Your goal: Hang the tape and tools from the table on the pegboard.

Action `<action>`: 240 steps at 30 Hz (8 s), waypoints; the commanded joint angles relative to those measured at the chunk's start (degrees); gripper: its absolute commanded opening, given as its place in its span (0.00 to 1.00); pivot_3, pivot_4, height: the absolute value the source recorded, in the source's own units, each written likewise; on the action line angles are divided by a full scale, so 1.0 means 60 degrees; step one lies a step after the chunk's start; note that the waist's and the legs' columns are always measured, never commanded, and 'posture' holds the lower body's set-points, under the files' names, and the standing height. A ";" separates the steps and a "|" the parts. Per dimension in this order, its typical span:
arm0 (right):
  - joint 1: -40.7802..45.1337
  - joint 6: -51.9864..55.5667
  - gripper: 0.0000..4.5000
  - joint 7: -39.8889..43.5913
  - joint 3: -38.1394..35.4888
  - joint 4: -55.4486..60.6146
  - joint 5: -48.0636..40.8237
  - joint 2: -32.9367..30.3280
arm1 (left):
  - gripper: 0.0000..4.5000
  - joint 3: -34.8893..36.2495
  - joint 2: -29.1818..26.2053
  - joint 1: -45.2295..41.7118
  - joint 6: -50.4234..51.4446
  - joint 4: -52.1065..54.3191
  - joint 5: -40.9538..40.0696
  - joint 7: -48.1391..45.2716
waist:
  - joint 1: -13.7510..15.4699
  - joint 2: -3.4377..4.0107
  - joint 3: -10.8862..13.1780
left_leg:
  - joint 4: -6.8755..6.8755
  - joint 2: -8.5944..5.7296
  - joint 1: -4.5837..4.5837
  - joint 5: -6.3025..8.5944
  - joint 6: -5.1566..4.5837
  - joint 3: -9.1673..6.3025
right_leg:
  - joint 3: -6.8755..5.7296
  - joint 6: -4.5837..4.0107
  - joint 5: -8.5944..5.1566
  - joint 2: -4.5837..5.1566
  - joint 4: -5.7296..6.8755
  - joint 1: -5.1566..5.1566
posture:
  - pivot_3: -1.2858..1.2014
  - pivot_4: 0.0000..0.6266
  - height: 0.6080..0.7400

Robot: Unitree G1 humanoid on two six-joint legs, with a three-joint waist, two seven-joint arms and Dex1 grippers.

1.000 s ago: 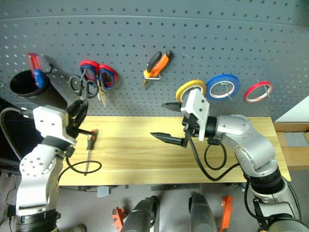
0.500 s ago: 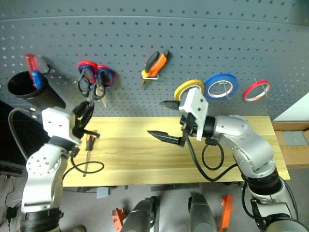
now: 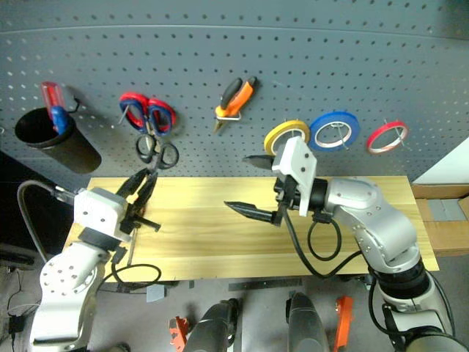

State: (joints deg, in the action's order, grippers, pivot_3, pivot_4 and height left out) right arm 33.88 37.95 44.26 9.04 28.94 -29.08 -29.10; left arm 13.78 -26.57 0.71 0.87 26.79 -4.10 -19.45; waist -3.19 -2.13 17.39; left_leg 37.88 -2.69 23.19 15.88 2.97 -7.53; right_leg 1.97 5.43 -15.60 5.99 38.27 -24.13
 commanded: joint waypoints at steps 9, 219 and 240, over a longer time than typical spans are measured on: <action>0.0130 -0.0248 1.00 0.0171 -0.0103 0.0206 0.0019 -0.0031 | 0.03 0.1131 -0.0135 -0.0573 0.0363 -0.0187 -0.0121 0.0547 | -0.0008 0.0000 0.0000 | 0.0011 -0.0001 -0.0002 -0.0001 0.0002 0.0001 | 0.0009 0.0000 0.0000 0.0000 0.0043 -0.0015 | 0.50 0.43 1.00; 0.2968 -0.0432 1.00 -0.0073 -0.0298 -0.1143 0.0503 0.1279 | 0.99 0.0416 -0.0947 -0.4418 0.1332 -0.1110 -0.2519 0.1299 | -0.0548 -0.0069 -0.1083 | 0.0080 0.0035 0.0076 -0.0042 0.0139 0.0012 | 0.0001 -0.0091 0.0073 -0.0094 0.0140 -0.0188 | 0.51 0.20 1.00; -0.3557 -0.4834 1.00 -0.2699 -0.0046 -0.3388 0.3513 0.1469 | 0.99 -0.0753 0.0836 0.0078 0.3178 -0.2138 -0.1436 0.1941 | 0.0105 0.0028 -0.1633 | 0.0016 0.0071 -0.0400 -0.0015 0.0086 0.0137 | 0.0082 -0.0094 0.0077 -0.0158 0.0100 0.0262 | 0.51 0.07 1.00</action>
State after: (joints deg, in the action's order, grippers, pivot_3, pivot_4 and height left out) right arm 13.56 14.91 31.28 10.28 11.75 -10.22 -21.22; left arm 8.36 -21.96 0.97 23.90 14.98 -14.36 -8.05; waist -2.56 -1.96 7.59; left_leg 37.95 -2.24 20.64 15.80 3.49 -6.72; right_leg 2.43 4.87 -15.15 5.01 38.80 -22.37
